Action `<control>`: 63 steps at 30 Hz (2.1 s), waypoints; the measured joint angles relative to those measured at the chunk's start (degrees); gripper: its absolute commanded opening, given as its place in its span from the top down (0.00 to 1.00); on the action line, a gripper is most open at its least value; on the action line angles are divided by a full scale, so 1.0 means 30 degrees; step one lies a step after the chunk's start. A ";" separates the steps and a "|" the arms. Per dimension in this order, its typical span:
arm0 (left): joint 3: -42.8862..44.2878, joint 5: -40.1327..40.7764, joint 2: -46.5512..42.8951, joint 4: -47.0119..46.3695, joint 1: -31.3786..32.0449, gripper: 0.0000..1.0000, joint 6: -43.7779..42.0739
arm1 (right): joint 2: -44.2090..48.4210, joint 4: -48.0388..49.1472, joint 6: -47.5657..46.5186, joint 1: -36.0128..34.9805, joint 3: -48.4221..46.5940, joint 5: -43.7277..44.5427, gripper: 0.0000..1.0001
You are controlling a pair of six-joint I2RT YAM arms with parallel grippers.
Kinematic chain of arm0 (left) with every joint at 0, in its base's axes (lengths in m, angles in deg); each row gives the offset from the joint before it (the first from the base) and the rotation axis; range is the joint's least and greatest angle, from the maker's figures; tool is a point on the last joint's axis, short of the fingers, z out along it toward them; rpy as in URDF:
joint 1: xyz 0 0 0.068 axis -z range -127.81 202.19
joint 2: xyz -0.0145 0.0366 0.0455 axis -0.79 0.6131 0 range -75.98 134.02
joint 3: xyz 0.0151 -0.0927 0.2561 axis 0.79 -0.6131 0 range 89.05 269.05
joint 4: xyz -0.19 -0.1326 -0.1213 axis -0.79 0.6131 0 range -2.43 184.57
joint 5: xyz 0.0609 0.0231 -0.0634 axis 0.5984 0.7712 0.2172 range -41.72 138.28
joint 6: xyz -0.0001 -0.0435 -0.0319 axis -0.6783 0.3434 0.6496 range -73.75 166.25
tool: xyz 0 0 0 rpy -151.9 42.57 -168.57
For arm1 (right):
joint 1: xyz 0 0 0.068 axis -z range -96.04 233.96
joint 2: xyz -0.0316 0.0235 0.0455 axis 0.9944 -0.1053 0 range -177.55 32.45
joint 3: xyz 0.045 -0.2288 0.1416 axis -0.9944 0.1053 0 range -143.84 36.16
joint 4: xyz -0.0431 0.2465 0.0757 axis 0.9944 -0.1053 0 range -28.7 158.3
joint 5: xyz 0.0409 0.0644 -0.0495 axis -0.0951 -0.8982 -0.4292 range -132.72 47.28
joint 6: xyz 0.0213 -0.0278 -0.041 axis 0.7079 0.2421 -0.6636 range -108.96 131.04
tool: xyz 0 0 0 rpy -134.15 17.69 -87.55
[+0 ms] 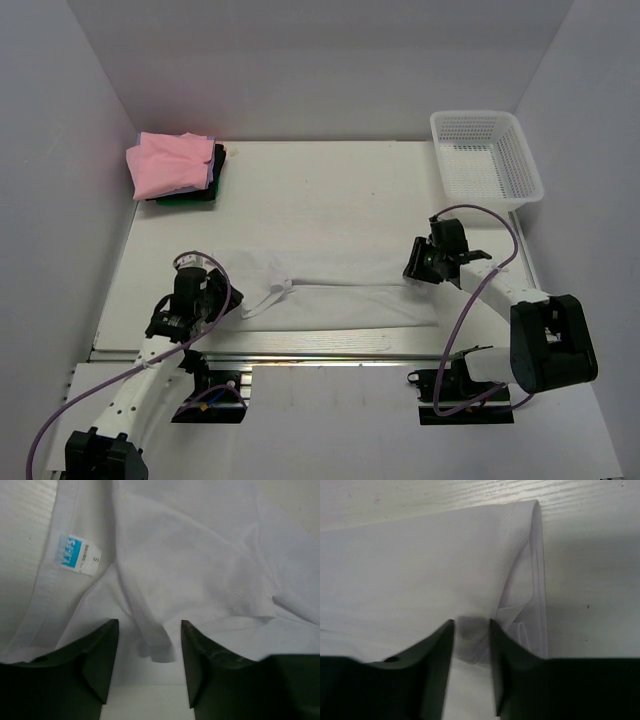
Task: Fold and stack the t-shirts
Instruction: Fold the other side of the tshirt into a rectangle, then rotate the tshirt 90 degrees
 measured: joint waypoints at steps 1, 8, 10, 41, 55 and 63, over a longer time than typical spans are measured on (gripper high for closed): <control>0.0000 0.0000 0.0066 0.0335 0.0000 0.22 0.0073 | 0.0022 -0.0095 0.0109 0.0000 0.0029 0.0073 0.51; 0.0255 -0.0503 0.0233 0.1195 0.0000 0.00 0.0772 | 0.1158 -0.1209 -0.0066 0.0000 -0.0175 0.0787 0.10; 0.0714 -0.0597 0.0517 0.0940 0.0000 0.00 0.0721 | 0.1435 -0.1260 -0.0095 0.0000 -0.0495 0.0801 0.10; 0.8714 -0.1967 1.7631 -0.5778 0.0087 0.00 -0.1392 | -0.2528 0.2616 -0.0648 -0.0882 -0.0823 -0.3534 0.10; 3.7827 -0.4947 3.8672 -0.4233 0.0321 0.00 -0.4211 | -0.2047 0.0947 -0.3351 -0.7016 -0.0532 -0.7373 0.10; 4.1091 -0.7963 4.2300 -0.9318 0.1464 0.00 -0.2455 | -0.6120 -0.0357 -0.6426 -1.1234 -0.4510 -1.0433 0.10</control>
